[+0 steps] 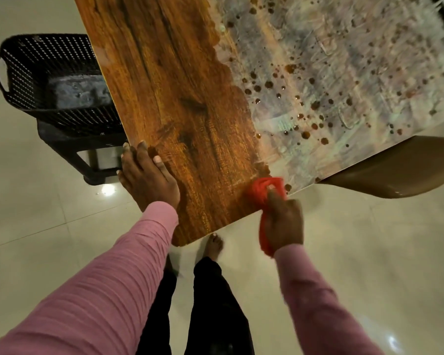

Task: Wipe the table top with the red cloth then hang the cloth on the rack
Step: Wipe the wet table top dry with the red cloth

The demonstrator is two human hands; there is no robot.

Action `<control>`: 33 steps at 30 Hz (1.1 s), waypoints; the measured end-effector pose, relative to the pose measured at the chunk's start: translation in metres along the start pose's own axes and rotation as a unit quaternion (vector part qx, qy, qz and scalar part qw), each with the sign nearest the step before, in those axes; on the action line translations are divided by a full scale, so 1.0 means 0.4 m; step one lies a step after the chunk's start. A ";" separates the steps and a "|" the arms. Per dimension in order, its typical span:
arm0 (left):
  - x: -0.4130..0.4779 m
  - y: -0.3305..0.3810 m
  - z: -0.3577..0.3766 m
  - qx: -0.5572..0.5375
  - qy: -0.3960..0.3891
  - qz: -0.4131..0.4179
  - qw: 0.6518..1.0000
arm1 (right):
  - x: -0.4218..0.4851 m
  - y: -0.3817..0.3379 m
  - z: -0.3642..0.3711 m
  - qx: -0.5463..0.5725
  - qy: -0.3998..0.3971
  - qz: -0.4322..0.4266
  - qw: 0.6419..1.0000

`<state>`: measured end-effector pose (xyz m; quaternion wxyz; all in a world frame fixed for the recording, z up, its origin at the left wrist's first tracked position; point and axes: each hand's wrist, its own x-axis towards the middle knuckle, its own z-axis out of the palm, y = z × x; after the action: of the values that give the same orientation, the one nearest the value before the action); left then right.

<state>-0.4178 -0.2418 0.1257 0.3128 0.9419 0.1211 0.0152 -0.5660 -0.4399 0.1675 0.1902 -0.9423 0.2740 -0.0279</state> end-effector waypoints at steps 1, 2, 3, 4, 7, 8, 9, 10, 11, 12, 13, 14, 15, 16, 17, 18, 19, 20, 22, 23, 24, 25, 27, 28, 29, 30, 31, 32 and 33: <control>-0.002 0.003 -0.001 0.005 0.002 0.002 1.000 | 0.050 0.049 -0.025 0.001 0.015 0.035 0.999; -0.003 0.007 -0.003 0.008 0.004 0.007 1.000 | 0.101 0.092 -0.047 0.006 0.042 0.066 0.997; -0.005 0.011 -0.005 0.013 0.006 0.022 1.000 | 0.147 0.118 -0.070 -0.001 0.042 0.110 0.993; -0.009 0.014 -0.006 0.023 0.004 0.053 0.998 | 0.184 0.140 -0.081 -0.008 0.049 0.147 0.988; -0.044 0.033 0.004 0.070 -0.021 0.185 0.980 | 0.196 0.104 -0.061 -0.009 0.056 0.158 0.986; -0.061 0.051 0.015 0.077 -0.025 0.194 0.978 | 0.160 0.067 -0.037 0.001 0.053 0.124 0.991; -0.081 0.077 0.030 0.075 -0.026 0.184 0.980 | 0.113 0.033 -0.016 0.017 0.051 0.091 0.994; -0.102 0.111 0.050 0.068 -0.025 0.169 0.983 | 0.067 0.003 0.006 0.009 0.030 0.036 0.999; -0.121 0.147 0.070 0.063 -0.027 0.159 0.985 | 0.031 -0.019 0.016 0.008 -0.009 -0.024 1.000; -0.136 0.181 0.089 0.058 -0.030 0.154 0.986 | 0.011 -0.021 0.016 0.029 -0.037 -0.080 0.996; -0.142 0.206 0.107 0.055 -0.030 0.152 0.986 | 0.015 -0.003 0.004 0.040 -0.050 -0.146 0.987; -0.141 0.220 0.122 0.052 -0.024 0.144 0.988 | 0.042 0.034 -0.010 0.034 -0.048 -0.188 0.980; -0.139 0.224 0.132 0.052 -0.016 0.128 0.990 | 0.077 0.071 -0.036 0.021 -0.047 -0.194 0.980; -0.137 0.221 0.140 0.054 -0.008 0.110 0.992 | 0.117 0.113 -0.063 0.007 -0.039 -0.152 0.988; -0.133 0.216 0.145 0.057 0.001 0.093 0.994 | 0.171 0.161 -0.088 0.002 -0.018 -0.081 0.997; -0.131 0.213 0.148 0.059 0.011 0.080 0.995 | 0.231 0.204 -0.117 -0.006 -0.011 -0.007 1.000; -0.130 0.214 0.152 0.062 0.020 0.074 0.995 | 0.290 0.245 -0.141 -0.016 -0.008 0.057 0.998; -0.129 0.216 0.159 0.065 0.027 0.073 0.995 | 0.338 0.273 -0.156 -0.020 0.000 0.111 0.994; -0.130 0.219 0.170 0.066 0.036 0.068 0.995 | 0.388 0.276 -0.160 -0.023 -0.001 0.149 0.989; -0.130 0.220 0.173 0.065 0.038 0.066 0.995 | 0.379 0.247 -0.150 0.007 0.007 0.154 0.988; -0.128 0.220 0.175 0.065 0.040 0.066 0.995 | 0.351 0.208 -0.133 0.033 0.005 0.143 0.989; -0.127 0.219 0.175 0.066 0.042 0.067 0.995 | 0.305 0.162 -0.110 0.057 -0.002 0.098 0.994; -0.125 0.215 0.178 0.064 0.041 0.063 0.995 | 0.202 0.069 -0.073 0.103 -0.038 -0.012 0.994; -0.125 0.213 0.179 0.062 0.040 0.059 0.996 | 0.162 0.040 -0.054 0.093 -0.073 -0.059 0.991; -0.126 0.212 0.180 0.061 0.041 0.057 0.996 | 0.137 0.025 -0.042 0.078 -0.091 -0.120 0.986; -0.127 0.214 0.181 0.062 0.043 0.057 0.995 | 0.128 0.029 -0.032 0.072 -0.097 -0.172 0.978; -0.128 0.217 0.181 0.064 0.044 0.058 0.995 | 0.140 0.051 -0.029 0.082 -0.122 -0.191 0.971; -0.127 0.218 0.180 0.065 0.043 0.056 0.995 | 0.162 0.083 -0.028 0.103 -0.141 -0.194 0.965; -0.127 0.216 0.179 0.065 0.041 0.053 0.996 | 0.192 0.116 -0.033 0.104 -0.135 -0.184 0.968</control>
<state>-0.4409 -0.3626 0.1218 0.2444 0.9640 0.0845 0.0622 -0.5265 -0.5207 0.1584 0.3141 -0.9466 0.0631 0.0372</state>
